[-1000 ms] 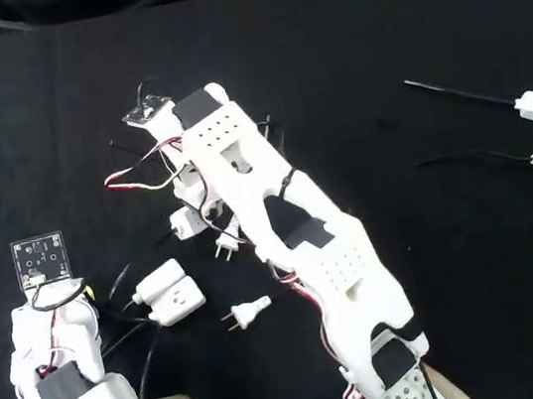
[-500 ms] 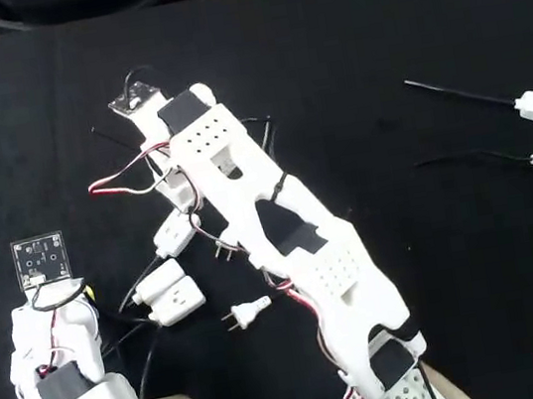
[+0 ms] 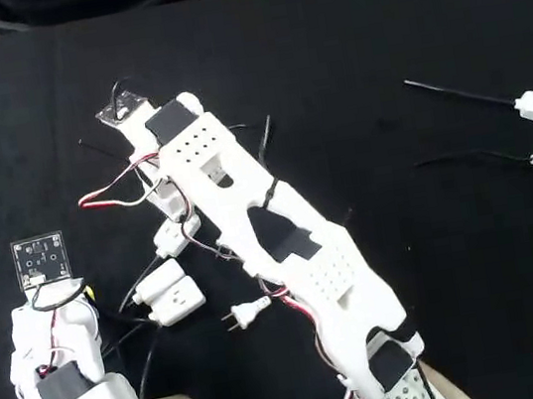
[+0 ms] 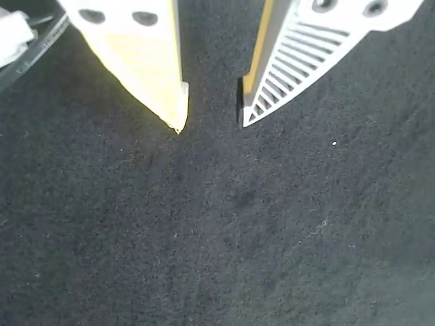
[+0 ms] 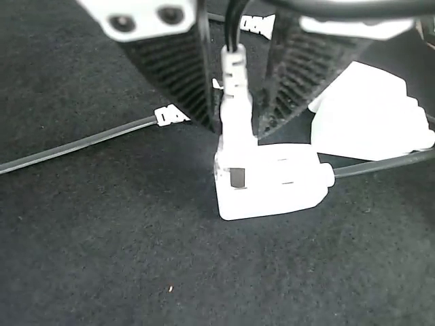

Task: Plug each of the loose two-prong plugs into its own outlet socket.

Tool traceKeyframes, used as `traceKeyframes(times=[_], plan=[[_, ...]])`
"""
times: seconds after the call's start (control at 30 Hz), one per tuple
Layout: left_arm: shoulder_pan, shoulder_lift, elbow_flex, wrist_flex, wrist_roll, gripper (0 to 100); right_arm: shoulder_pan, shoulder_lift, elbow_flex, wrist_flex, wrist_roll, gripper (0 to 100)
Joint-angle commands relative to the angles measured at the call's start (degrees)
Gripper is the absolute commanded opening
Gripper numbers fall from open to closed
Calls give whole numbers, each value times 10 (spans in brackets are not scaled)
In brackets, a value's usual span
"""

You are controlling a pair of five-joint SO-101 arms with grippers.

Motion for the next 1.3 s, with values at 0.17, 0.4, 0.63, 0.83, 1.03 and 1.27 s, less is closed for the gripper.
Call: traceKeyframes(times=[0.17,0.4,0.63,0.83,1.03,1.27], plan=[[-1,-3,11,1,4,137,2,20,-24,21,23,11],[0,-2,11,-14,6,139,0,-99,44,21,87,11],[33,-18,10,-90,51,139,-41,-349,262,4,148,11],[45,-84,1,-170,267,141,-74,-552,484,-145,149,11],[131,-76,-57,-167,331,141,-111,-705,653,-272,150,11],[152,-76,-91,-164,423,141,-127,-733,742,-355,149,11]])
